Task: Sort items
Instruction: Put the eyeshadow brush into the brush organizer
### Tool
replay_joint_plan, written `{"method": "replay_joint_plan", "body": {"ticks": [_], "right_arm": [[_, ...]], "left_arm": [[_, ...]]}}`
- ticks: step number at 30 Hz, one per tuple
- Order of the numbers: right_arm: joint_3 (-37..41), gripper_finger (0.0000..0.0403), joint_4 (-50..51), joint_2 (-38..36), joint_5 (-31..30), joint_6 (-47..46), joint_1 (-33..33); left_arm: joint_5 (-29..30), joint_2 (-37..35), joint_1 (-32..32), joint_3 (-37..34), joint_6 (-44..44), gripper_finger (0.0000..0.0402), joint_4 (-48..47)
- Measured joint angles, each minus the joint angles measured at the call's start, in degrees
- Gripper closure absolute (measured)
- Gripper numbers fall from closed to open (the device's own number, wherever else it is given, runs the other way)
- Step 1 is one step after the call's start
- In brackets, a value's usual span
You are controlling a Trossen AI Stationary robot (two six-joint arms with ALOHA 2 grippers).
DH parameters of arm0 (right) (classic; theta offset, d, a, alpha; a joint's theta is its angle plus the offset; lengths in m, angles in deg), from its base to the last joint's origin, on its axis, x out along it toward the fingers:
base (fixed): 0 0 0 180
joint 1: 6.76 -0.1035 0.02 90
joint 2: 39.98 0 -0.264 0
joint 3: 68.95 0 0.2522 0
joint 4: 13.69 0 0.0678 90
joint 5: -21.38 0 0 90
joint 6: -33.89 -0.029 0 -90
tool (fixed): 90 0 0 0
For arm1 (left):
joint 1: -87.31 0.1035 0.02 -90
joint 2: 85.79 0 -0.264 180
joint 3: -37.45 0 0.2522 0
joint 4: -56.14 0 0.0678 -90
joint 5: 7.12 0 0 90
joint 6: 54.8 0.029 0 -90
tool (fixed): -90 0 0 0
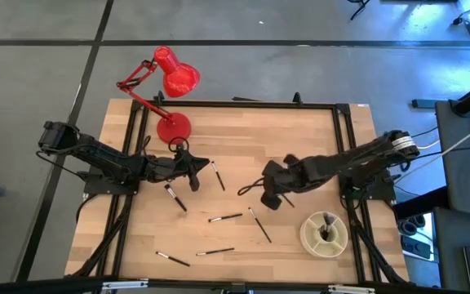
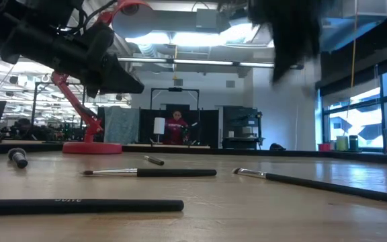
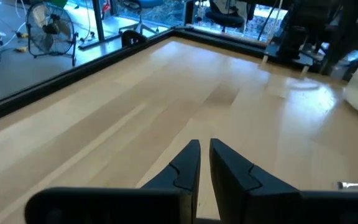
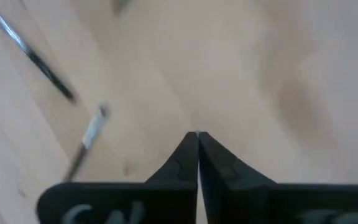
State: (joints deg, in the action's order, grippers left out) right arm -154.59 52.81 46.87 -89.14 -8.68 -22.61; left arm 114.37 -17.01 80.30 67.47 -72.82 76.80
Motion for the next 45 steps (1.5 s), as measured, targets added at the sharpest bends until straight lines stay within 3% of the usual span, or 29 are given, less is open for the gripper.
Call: {"method": "replay_joint_plan", "body": {"ticks": [5,8,13,19,28,35,40,45], "right_arm": [[-16.05,0.0402,17.21,-0.73,-17.61,-4.58,-11.0],[-19.76,0.0402,23.49,-0.66,-22.86,-9.5,-20.06],[-17.62,0.0402,27.14,-0.66,-26.24,-18.65,-32.77],[-9.43,0.0403,29.2,-0.62,-28.33,-29.13,-40.81],[-0.95,0.0395,28.21,-0.6,-25.23,-41.36,-44.98],[-4.19,0.0351,25.77,-0.6,-21.83,-41.7,-45.05],[-8.21,0.0326,31.93,-0.62,-20.36,-47.99,-44.52],[-11.71,0.0322,34.28,-0.62,-22.4,-48.24,-40.55]], "left_arm": [[0.6,0.96,-0.49,0.02,-3.66,0.0371,-0.55],[0.78,3.05,-1.79,0.04,-4.08,0.0371,0.0],[4.79,7.43,-4.17,0.04,-7.36,0.0371,3.87],[7.14,12.22,-5.46,0.16,-5.14,0.0371,15.08],[7.7,15.12,-4.73,4.19,3.91,0.0371,18.08],[6.59,15.6,-2.58,5.6,6.79,0.0371,18.13],[5.68,15.6,-0.89,5.6,6.84,0.0371,18.09],[-1.75,15.6,0.92,5.6,10.54,0.0372,18.1]]}}
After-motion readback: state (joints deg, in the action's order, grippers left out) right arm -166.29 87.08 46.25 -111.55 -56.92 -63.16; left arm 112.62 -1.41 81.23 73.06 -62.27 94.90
